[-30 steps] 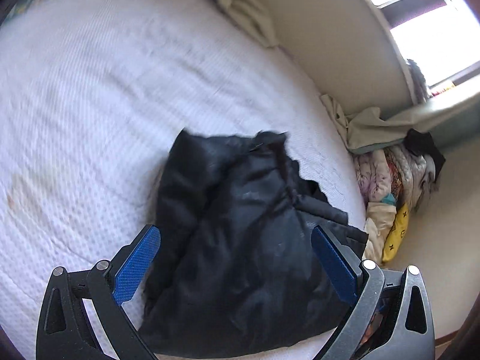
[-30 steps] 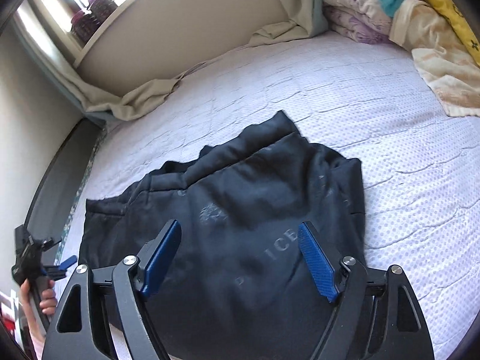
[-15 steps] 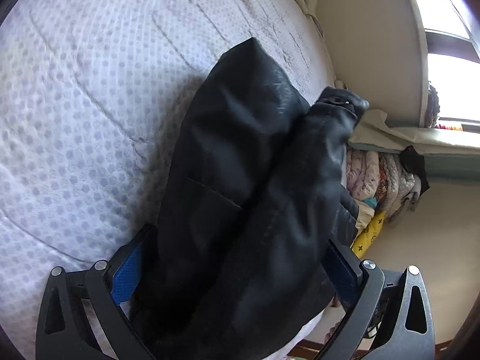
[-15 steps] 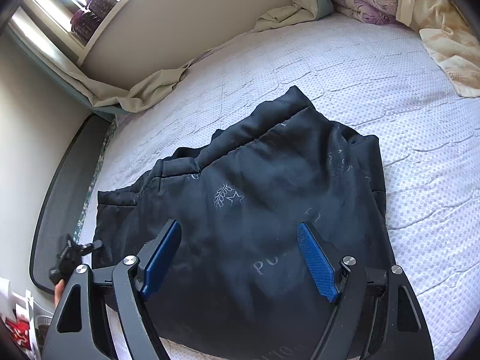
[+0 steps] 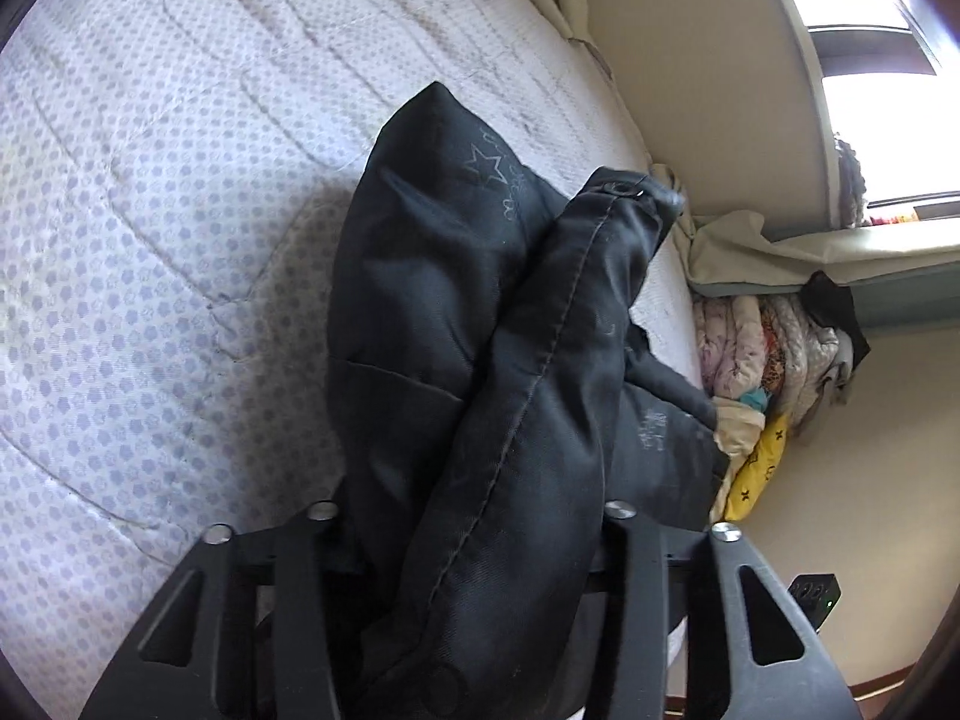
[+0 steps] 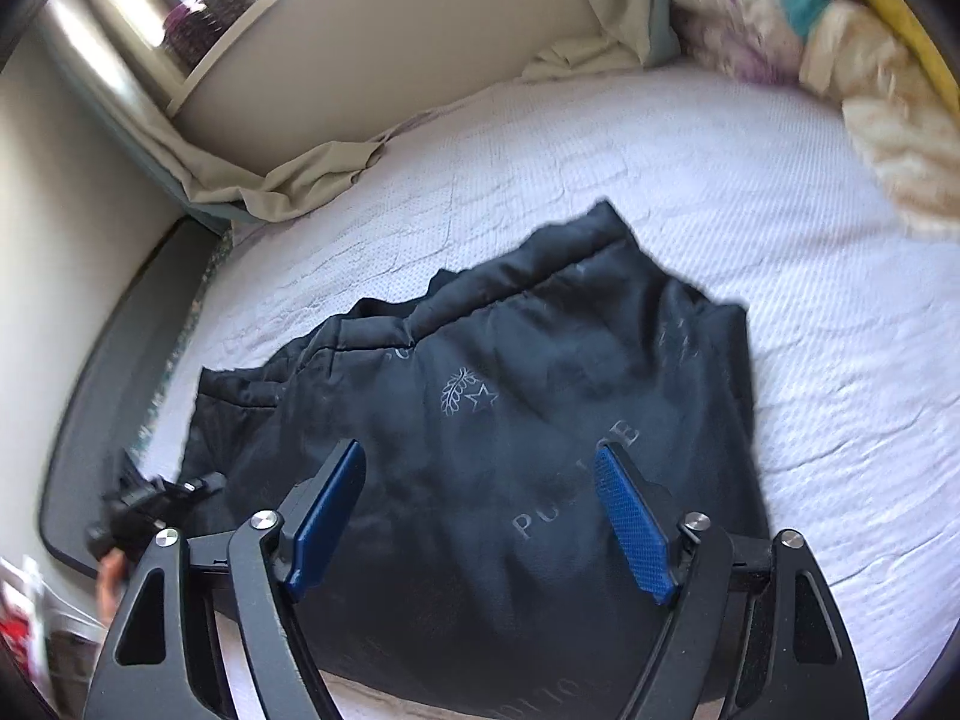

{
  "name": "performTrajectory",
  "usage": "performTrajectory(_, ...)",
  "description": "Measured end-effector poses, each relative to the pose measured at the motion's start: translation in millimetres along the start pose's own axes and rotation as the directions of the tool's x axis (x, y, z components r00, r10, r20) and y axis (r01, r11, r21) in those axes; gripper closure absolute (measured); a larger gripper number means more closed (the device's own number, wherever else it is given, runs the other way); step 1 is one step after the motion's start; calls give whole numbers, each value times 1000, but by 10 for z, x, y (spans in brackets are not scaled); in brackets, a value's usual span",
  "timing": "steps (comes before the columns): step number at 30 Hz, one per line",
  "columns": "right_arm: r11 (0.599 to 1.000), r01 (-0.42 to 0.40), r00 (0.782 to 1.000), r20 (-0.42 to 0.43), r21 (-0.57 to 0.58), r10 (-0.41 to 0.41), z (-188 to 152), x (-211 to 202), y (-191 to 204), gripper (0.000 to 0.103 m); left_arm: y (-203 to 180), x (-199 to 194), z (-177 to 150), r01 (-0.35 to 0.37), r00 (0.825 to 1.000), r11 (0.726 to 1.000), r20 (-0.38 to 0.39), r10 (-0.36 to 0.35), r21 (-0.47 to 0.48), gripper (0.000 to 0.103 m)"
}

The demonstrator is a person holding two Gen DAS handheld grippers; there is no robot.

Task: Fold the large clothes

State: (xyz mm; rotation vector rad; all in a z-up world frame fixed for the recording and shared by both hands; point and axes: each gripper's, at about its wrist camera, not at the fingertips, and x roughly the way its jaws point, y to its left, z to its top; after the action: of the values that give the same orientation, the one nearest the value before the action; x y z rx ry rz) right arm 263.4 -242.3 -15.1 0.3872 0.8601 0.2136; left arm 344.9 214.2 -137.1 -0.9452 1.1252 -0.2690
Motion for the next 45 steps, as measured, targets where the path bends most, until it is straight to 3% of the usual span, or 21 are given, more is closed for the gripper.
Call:
performTrajectory(2,997,40,999,32,-69,-38,-31,-54,108,53,-49,-47,-16,7,1000,1000,10,-7,12,62)
performTrajectory(5,986,61,997,45,-157,-55,-103,-25,305,78,-48,-156,-53,7,1000,999,25,-8,34,64)
performTrajectory(8,972,43,999,25,-230,-39,-180,101,518,84,-36,-234,-91,11,999,999,35,-13,45,66)
performTrajectory(18,939,44,998,-36,-340,-60,-228,614,711,85,-32,-385,-124,45,998,998,44,-48,51,70)
performTrajectory(22,937,119,991,-23,-327,-134,-222,708,615,85,-12,-445,-131,57,997,997,47,-59,49,71)
performTrajectory(27,946,113,990,-41,-305,-132,-214,831,504,86,-69,-523,-172,63,996,996,55,-67,63,73)
performTrajectory(35,956,92,990,-77,-278,-118,-246,1145,367,88,-699,-747,-352,115,989,978,76,-130,174,74)
performTrajectory(40,968,71,991,-95,-240,-97,-229,1220,282,90,-1210,-798,-532,84,990,961,85,-110,262,74)
performTrajectory(45,965,81,990,-91,-249,-106,-254,1267,315,90,-1691,-761,-724,-17,992,945,122,-24,325,74)
